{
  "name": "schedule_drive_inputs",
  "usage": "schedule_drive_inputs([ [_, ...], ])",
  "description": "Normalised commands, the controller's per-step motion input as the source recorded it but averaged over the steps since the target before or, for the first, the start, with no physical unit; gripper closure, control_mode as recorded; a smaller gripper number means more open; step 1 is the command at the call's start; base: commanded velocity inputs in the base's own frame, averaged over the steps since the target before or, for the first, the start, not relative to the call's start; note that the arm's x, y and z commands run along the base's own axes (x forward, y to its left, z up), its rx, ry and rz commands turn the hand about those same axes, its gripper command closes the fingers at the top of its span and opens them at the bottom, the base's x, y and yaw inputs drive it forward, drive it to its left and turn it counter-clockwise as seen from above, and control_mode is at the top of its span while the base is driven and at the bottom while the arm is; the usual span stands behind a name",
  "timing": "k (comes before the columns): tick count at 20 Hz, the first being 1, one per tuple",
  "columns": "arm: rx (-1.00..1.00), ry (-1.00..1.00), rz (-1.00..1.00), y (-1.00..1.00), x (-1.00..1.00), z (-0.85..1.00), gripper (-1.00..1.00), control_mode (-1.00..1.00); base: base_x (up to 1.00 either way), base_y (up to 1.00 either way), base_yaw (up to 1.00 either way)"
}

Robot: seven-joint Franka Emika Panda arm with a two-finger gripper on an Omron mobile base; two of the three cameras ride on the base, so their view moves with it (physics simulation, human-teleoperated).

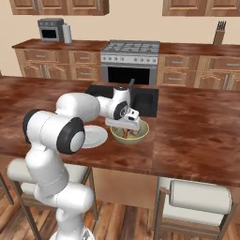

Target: Pick the chicken drumstick and lemon wedge from their plates and place them in the bowl. Then put the bowl in the fridge.

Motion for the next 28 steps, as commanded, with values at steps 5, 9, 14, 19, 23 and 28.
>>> schedule_drive_inputs([
  [5,0.0,-0.05,0.37,0.17,-0.36,0.17,-1.0,-1.0,0.0,0.0,0.0],
  [9,-0.03,-0.01,0.4,0.24,-0.17,0.14,-1.0,-1.0,0.0,0.0,0.0],
  [14,-0.07,0.0,0.34,0.26,-0.04,0.02,-1.0,-1.0,0.0,0.0,0.0],
  [19,-0.11,0.0,0.18,0.14,0.01,-0.04,-1.0,-1.0,0.0,0.0,0.0],
  [23,-0.08,0.0,0.07,0.01,0.1,-0.09,-1.0,-1.0,0.0,0.0,0.0],
  [28,-0.01,0.0,0.01,0.0,0.09,-0.17,-1.0,-1.0,0.0,0.0,0.0],
])
